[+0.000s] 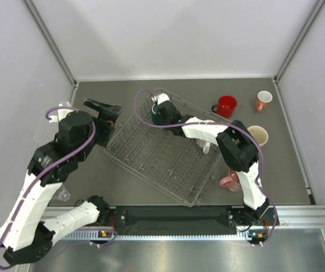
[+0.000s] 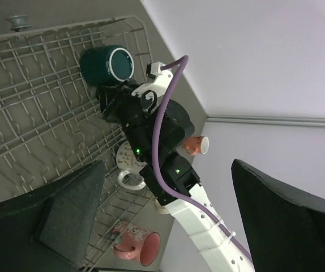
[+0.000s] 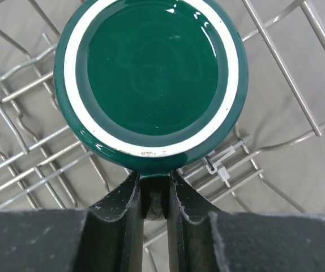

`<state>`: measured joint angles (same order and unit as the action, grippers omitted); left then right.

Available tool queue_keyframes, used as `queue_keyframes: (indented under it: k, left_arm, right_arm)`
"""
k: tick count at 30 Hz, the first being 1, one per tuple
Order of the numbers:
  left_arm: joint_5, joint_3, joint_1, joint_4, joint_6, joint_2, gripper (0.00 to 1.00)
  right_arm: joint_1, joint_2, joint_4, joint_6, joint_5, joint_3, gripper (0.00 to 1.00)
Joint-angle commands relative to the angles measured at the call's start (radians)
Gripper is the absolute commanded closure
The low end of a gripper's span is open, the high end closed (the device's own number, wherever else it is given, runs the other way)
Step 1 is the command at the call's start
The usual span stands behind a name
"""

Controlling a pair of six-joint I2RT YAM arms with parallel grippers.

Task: Load the cups into the dish rack

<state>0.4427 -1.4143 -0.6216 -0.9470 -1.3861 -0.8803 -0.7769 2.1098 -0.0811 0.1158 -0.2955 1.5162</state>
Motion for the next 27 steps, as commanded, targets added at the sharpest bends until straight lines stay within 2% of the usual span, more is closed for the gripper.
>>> queue_keyframes:
  k: [1, 6, 11, 16, 19, 21, 22, 24, 27]
  left_arm:
    - [0.033, -0.095, 0.003, -0.133, 0.004, -0.078, 0.01]
    - [0.083, -0.189, 0.003, -0.254, 0.010, -0.177, 0.01]
    - [0.174, -0.184, 0.005, -0.280, -0.013, -0.178, 0.01]
    - [0.289, -0.236, 0.005, -0.419, -0.044, -0.249, 0.01]
    - [0.385, -0.301, 0.005, -0.475, -0.077, -0.307, 0.01]
    - [0.421, -0.305, 0.006, -0.466, -0.047, -0.327, 0.01]
    - [0.436, -0.290, 0.006, -0.404, 0.049, -0.330, 0.01]
    - [0.427, -0.275, 0.008, -0.363, 0.117, -0.330, 0.01]
    - [0.390, -0.281, 0.037, -0.484, -0.003, -0.367, 0.01]
  right_arm:
    - [-0.009, -0.005, 0.096, 0.004, -0.031, 0.067, 0.89]
    - [-0.007, -0.008, 0.084, -0.001, -0.033, 0.065, 0.61]
    - [-0.009, -0.053, 0.047, 0.010, -0.033, 0.047, 0.35]
    - [-0.009, -0.134, 0.004, 0.036, -0.033, 0.021, 0.25]
    - [-0.009, -0.221, -0.025, 0.061, -0.021, -0.010, 0.23]
    - [-0.009, -0.278, -0.042, 0.067, -0.008, -0.043, 0.23]
    - [-0.009, -0.333, -0.051, 0.076, -0.007, -0.054, 0.23]
    - [-0.009, -0.388, -0.071, 0.073, -0.004, -0.086, 0.22]
    - [-0.007, -0.499, -0.140, 0.070, -0.014, -0.117, 0.21]
